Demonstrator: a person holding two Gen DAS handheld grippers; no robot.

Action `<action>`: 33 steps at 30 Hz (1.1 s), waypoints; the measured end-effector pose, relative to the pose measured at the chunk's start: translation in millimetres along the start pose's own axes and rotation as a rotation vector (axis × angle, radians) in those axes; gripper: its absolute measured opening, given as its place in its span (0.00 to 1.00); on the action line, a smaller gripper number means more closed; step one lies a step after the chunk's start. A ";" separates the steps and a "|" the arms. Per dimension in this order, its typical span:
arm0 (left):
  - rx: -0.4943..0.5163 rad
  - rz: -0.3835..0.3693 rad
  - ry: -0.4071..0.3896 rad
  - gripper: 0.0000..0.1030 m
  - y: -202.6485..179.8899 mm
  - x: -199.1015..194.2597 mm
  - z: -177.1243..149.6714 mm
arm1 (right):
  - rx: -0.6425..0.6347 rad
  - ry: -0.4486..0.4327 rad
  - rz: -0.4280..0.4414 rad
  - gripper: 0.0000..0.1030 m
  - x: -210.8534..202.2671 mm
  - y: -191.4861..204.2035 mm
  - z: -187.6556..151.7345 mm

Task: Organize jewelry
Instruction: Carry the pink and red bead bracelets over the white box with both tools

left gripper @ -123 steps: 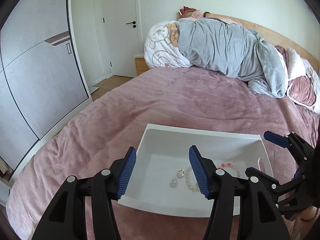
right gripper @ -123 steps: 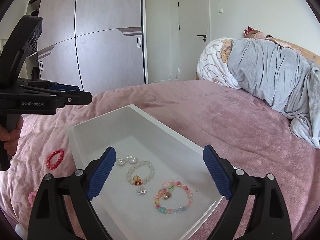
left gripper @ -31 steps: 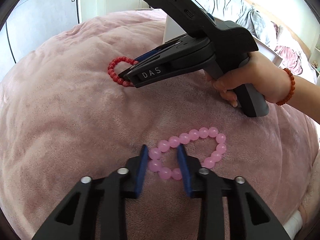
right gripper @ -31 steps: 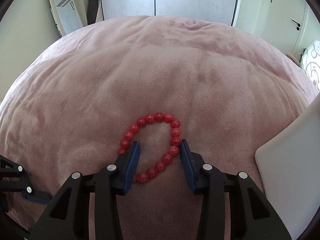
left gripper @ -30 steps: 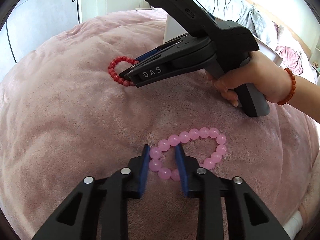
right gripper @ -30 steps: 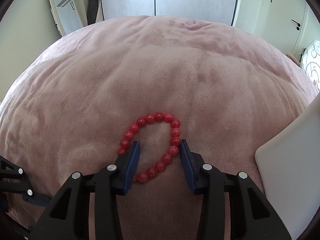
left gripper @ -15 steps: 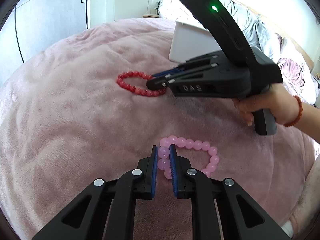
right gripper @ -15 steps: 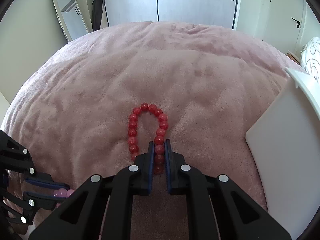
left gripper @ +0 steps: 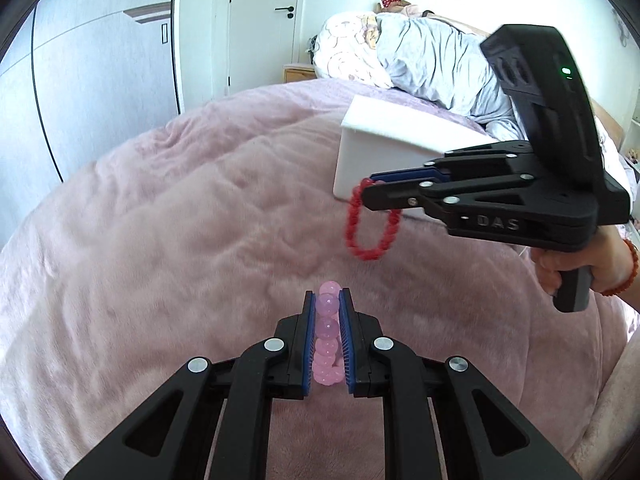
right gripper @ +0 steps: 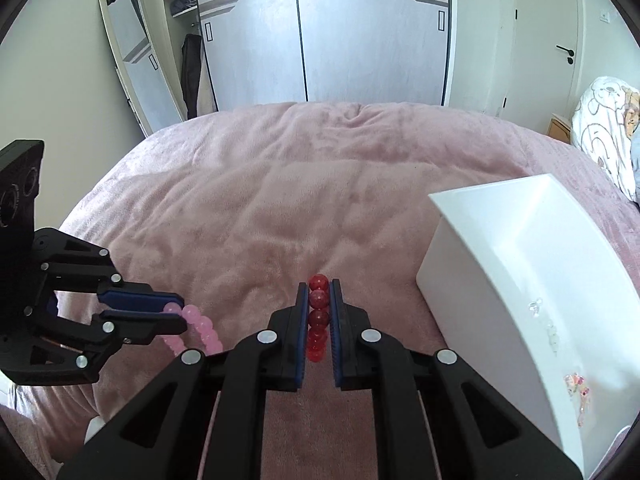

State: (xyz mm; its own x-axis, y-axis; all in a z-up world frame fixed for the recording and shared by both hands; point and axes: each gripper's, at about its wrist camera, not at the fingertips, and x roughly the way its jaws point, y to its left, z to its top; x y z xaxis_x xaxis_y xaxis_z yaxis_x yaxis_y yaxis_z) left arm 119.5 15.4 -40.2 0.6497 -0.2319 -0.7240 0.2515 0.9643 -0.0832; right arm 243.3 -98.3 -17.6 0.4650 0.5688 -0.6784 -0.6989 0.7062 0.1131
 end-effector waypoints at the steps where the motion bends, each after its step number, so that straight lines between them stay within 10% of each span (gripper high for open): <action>1: 0.003 0.001 -0.010 0.16 -2.1 -2.4 4.1 | -0.001 -0.013 -0.003 0.10 -8.5 0.2 0.3; 23: 0.064 -0.019 -0.120 0.16 -70.0 -36.3 92.7 | 0.067 -0.323 -0.157 0.10 -201.1 -19.6 -15.9; 33: 0.157 0.002 -0.110 0.16 -106.1 -24.9 141.0 | 0.144 -0.396 -0.164 0.10 -221.5 -61.4 -26.3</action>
State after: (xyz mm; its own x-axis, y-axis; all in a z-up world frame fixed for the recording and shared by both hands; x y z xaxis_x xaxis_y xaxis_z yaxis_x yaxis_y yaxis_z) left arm 177.9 -99.2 83.3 0.7225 -0.2512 -0.6441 0.3536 0.9349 0.0320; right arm 168.9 -278.7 106.6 0.7547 0.5423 -0.3693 -0.5290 0.8359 0.1464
